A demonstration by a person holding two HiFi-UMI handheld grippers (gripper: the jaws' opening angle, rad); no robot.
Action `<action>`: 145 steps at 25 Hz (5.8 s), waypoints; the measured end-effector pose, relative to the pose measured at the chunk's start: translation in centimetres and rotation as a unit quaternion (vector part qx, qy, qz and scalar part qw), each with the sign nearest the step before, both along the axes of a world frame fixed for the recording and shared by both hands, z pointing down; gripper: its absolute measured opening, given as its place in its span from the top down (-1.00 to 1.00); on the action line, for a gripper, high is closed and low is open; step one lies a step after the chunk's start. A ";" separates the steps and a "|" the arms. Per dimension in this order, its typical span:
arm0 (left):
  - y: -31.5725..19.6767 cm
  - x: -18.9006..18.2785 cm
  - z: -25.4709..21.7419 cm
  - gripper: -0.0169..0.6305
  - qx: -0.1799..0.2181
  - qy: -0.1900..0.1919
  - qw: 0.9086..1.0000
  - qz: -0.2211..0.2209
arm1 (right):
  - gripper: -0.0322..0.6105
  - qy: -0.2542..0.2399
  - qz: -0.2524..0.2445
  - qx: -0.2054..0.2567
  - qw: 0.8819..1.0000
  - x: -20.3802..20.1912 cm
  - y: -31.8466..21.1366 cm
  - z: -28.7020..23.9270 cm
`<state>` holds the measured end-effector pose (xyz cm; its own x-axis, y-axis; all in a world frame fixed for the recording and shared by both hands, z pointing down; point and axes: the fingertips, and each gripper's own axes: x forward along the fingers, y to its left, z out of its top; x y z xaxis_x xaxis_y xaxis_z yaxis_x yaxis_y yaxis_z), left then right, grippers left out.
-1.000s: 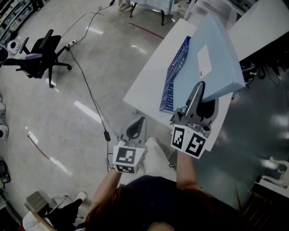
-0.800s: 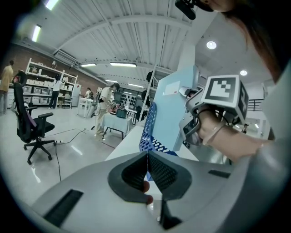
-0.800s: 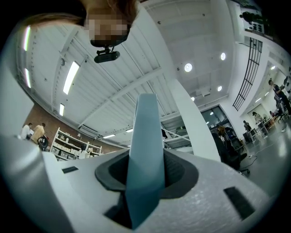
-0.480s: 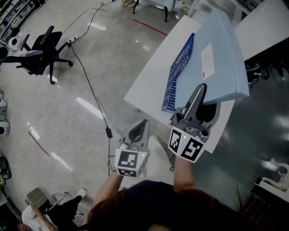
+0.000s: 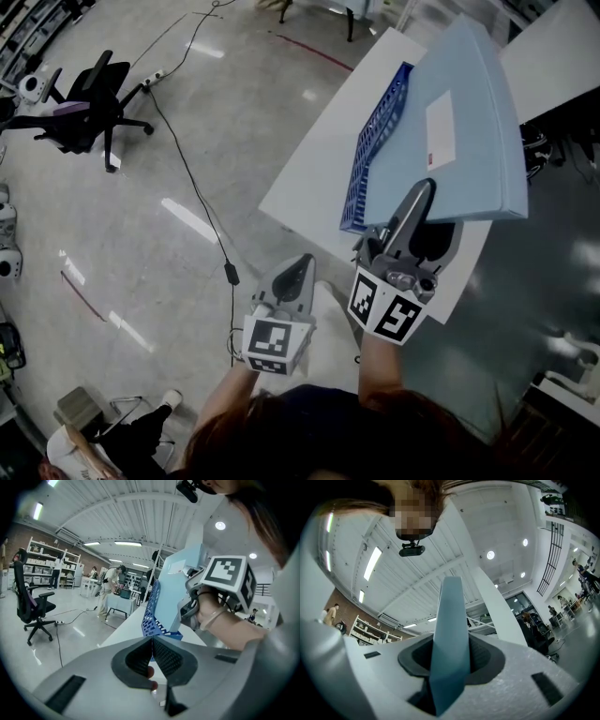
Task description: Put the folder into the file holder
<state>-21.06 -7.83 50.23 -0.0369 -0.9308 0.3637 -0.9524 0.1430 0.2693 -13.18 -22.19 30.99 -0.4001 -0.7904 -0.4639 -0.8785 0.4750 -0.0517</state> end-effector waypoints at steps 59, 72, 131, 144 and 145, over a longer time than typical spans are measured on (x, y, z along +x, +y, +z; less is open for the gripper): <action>0.1 2.9 -0.8 0.93 0.019 -0.021 0.999 -0.031 | 0.43 0.075 -0.073 -0.149 0.983 -0.7 -2.1 11.2; 0.1 4.1 -1.9 0.93 0.023 -0.029 0.999 -0.040 | 0.40 0.137 -0.098 -0.161 0.972 -0.8 -1.9 13.3; 7.5 7.9 -10.9 0.93 0.082 -0.125 0.988 0.033 | 0.80 0.194 -0.066 -0.172 0.964 9.8 9.3 7.0; 12.1 9.9 -13.4 0.93 0.107 -0.136 0.983 0.056 | 0.89 0.173 -0.065 -0.174 0.967 14.5 16.0 4.0; 12.4 10.2 -13.6 0.93 0.111 -0.136 0.983 0.058 | 0.89 0.173 -0.065 -0.174 0.967 14.7 16.5 3.7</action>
<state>-10.90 4.57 36.67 0.0062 -0.9899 0.1419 -0.9999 -0.0042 0.0143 1.56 -5.69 34.74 -0.5897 -0.8076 0.0000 -0.8063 0.5887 0.0581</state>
